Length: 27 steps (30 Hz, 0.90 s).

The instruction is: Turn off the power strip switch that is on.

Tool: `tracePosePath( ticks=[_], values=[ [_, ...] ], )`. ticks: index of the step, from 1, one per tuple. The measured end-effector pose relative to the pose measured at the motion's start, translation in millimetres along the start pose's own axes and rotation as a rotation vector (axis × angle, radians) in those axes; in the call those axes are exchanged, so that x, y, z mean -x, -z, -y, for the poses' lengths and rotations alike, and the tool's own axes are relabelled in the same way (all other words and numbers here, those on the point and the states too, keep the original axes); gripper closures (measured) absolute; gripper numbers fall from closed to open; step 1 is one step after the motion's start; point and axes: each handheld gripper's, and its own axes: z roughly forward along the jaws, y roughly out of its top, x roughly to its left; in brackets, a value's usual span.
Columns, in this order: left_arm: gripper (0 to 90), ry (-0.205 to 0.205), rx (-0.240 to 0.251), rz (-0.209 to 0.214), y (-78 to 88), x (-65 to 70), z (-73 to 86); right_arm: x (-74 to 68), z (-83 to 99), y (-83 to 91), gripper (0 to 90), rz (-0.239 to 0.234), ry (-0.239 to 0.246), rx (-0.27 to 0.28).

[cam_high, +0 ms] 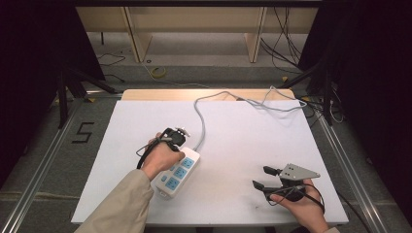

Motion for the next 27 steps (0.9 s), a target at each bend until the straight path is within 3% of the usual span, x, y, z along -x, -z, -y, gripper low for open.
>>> tracePosePath(
  ticks=[10,27],
  values=[
    [90.0,0.010,0.031,0.020,-1.2,-3.3,-3.3,1.8,0.6,-0.8,32.5,0.000,-0.004,-0.001],
    [90.0,-0.021,0.003,-0.007,-2.5,2.1,-4.3,1.0,0.4,-0.6,32.5,-0.001,-0.001,-0.004]
  ],
)
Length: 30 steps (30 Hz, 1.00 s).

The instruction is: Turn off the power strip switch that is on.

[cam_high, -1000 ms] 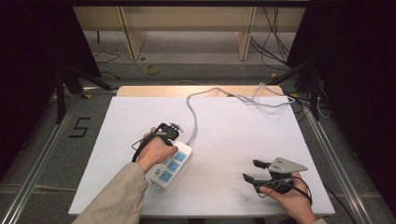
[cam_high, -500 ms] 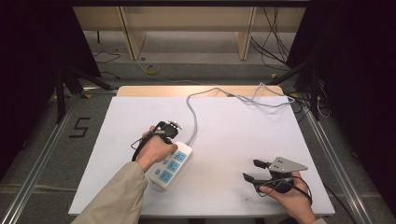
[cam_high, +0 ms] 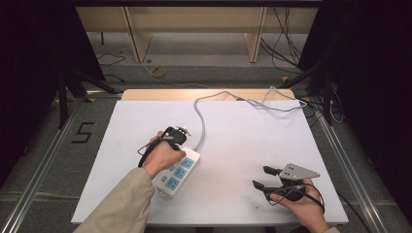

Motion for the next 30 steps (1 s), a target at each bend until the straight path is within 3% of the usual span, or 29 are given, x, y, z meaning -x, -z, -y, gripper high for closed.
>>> tracePosePath(
  ticks=[9,16,21,29,30],
  values=[
    [90.0,0.004,0.010,0.010,0.8,-2.0,1.2,-0.3,0.0,0.2,32.5,0.001,0.001,0.002],
    [90.0,0.022,0.069,0.042,3.5,-6.1,3.9,0.9,0.3,-0.1,32.5,-0.001,0.001,0.001],
    [89.9,0.021,0.080,0.040,4.4,-8.5,8.5,1.0,0.4,-0.1,32.6,0.000,0.002,0.000],
    [89.4,0.043,0.200,0.030,16.0,-11.6,17.4,0.6,0.4,0.1,32.6,0.000,0.000,0.000],
    [83.2,0.048,0.230,0.031,19.1,-12.8,18.6,0.6,0.4,0.1,32.6,0.001,0.000,0.001]
  ],
)
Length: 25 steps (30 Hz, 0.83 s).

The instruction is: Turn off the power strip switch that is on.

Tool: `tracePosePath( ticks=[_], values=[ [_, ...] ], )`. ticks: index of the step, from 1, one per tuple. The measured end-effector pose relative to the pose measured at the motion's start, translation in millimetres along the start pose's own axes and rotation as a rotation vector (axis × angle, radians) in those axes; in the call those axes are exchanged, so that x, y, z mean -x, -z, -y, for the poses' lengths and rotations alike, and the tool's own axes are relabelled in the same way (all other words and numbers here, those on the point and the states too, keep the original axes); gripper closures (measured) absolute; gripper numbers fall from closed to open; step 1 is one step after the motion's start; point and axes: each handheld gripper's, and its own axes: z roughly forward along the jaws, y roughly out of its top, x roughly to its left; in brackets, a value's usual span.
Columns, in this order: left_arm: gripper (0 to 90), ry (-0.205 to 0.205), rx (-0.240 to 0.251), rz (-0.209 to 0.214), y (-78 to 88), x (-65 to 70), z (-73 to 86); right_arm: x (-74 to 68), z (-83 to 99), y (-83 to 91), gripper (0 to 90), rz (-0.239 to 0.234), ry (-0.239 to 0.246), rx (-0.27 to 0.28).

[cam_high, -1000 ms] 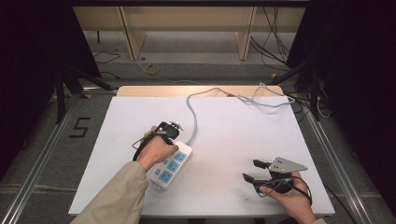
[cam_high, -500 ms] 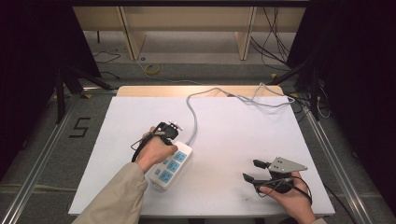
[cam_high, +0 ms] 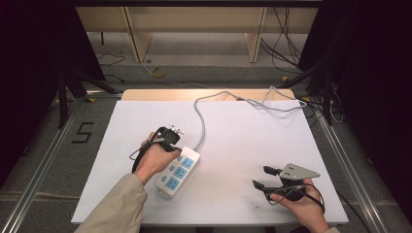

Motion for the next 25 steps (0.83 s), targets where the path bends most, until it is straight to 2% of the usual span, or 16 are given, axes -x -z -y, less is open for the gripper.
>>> tracePosePath(
  ticks=[3,4,8,10,12,15,16,20,25],
  values=[
    [73.1,-0.010,0.118,0.023,12.8,-3.8,5.1,0.3,0.2,0.3,32.6,0.001,-0.001,0.001],
    [73.1,-0.015,0.158,0.028,17.1,-5.4,8.8,0.3,0.2,0.3,32.6,0.001,-0.001,0.001],
    [55.9,-0.019,0.343,0.036,32.7,-17.0,36.0,0.3,0.2,0.5,32.5,0.000,0.001,0.002],
    [48.3,-0.023,0.393,0.041,36.9,-22.8,50.8,0.2,0.2,0.4,32.5,-0.001,0.000,0.002],
    [39.0,0.000,0.440,0.044,40.6,-27.0,68.5,0.0,0.2,0.1,32.5,0.000,-0.002,0.000],
    [30.9,0.068,0.480,0.076,43.2,-32.4,92.9,-0.3,-0.3,-0.4,32.5,0.001,-0.001,-0.001],
    [29.7,0.079,0.485,0.077,43.7,-33.9,100.0,-0.6,-0.4,-0.4,32.5,0.002,-0.003,-0.003],
    [26.0,0.088,0.489,0.029,46.4,-39.0,118.7,-0.9,-0.7,-0.5,32.5,0.004,-0.005,-0.002],
    [25.2,0.082,0.481,-0.015,44.9,-39.8,122.7,0.1,-0.2,-0.6,32.4,0.004,-0.003,-0.003]
  ],
)
